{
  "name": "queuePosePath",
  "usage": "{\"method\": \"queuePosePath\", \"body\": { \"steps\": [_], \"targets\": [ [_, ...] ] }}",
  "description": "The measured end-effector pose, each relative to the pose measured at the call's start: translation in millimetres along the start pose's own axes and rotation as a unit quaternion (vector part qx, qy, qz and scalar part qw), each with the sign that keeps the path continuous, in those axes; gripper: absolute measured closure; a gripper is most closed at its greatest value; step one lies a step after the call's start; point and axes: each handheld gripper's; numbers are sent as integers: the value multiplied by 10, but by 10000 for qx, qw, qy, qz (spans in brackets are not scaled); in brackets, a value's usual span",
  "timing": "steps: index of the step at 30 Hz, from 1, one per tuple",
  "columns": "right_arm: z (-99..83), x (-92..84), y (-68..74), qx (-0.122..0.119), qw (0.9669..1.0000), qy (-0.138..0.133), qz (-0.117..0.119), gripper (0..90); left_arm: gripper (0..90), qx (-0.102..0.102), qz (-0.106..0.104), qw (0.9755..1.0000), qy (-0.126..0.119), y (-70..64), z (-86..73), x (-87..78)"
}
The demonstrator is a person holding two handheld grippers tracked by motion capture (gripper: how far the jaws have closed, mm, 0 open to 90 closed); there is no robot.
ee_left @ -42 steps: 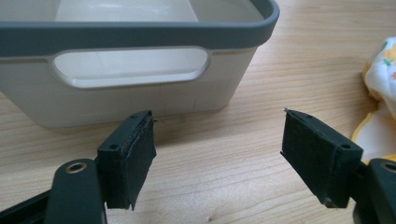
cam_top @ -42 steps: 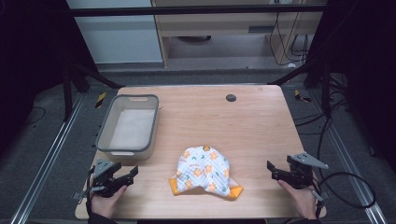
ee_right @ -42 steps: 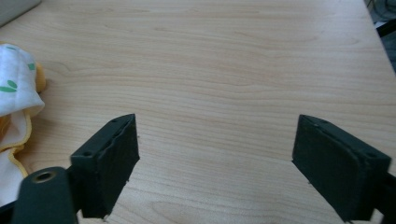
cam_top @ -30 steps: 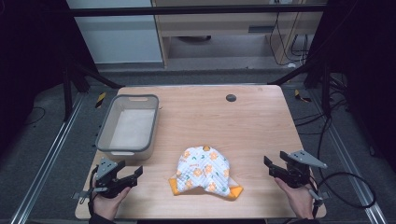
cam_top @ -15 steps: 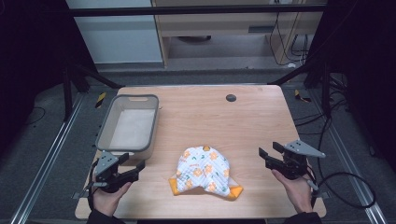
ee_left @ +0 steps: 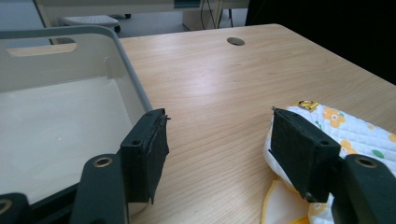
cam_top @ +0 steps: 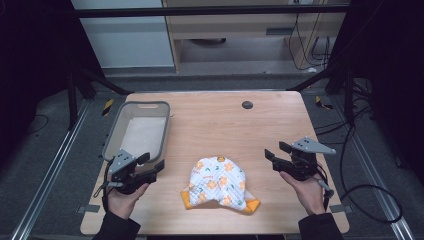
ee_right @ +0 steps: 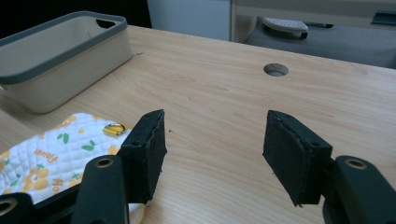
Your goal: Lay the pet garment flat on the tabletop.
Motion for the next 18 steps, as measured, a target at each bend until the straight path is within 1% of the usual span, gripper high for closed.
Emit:
{"method": "queuePosePath", "body": {
  "steps": [1, 4, 6, 8, 9, 11, 13, 14, 17, 18],
  "targets": [
    [14, 14, 14, -1, 10000, -1, 25, 390, 366, 4, -10, 10000, 3, -10, 9, 23],
    [42, 62, 54, -32, 10000, 12, 83, 393, 377, 136, -22, 9999, 48, -56, 54, 119],
    [48, 98, 78, -58, 9999, 28, 120, 396, 391, 101, -65, 9999, 59, -77, 80, 183],
    [40, 173, 118, -101, 9997, 113, 190, 395, 401, 167, -94, 9997, 134, -125, 108, 284],
    [40, 173, 118, -101, 9997, 113, 190, 395, 401, 167, -94, 9997, 134, -125, 108, 284],
    [25, 231, 145, -113, 9994, 193, 255, 392, 402, 215, -144, 9995, 167, -169, 121, 358],
    [-1, 307, 173, -146, 9991, 266, 302, 391, 406, 219, -200, 9994, 199, -196, 125, 417],
    [-1, 307, 173, -146, 9991, 266, 302, 391, 406, 198, -217, 9993, 213, -213, 124, 456],
    [-35, 373, 199, -157, 9987, 356, 344, 391, 405, 260, -273, 9986, 371, -249, 113, 551],
    [-52, 395, 211, -196, 9983, 396, 380, 391, 406, 295, -294, 9982, 439, -258, 106, 582]
  ]
}}
Point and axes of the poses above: each handheld gripper's, and its own axes: x roughly forward along the jaws, z roughly out of its top, y roughly to its left, and after that the axes turned 4 degrees about -z, right-handed
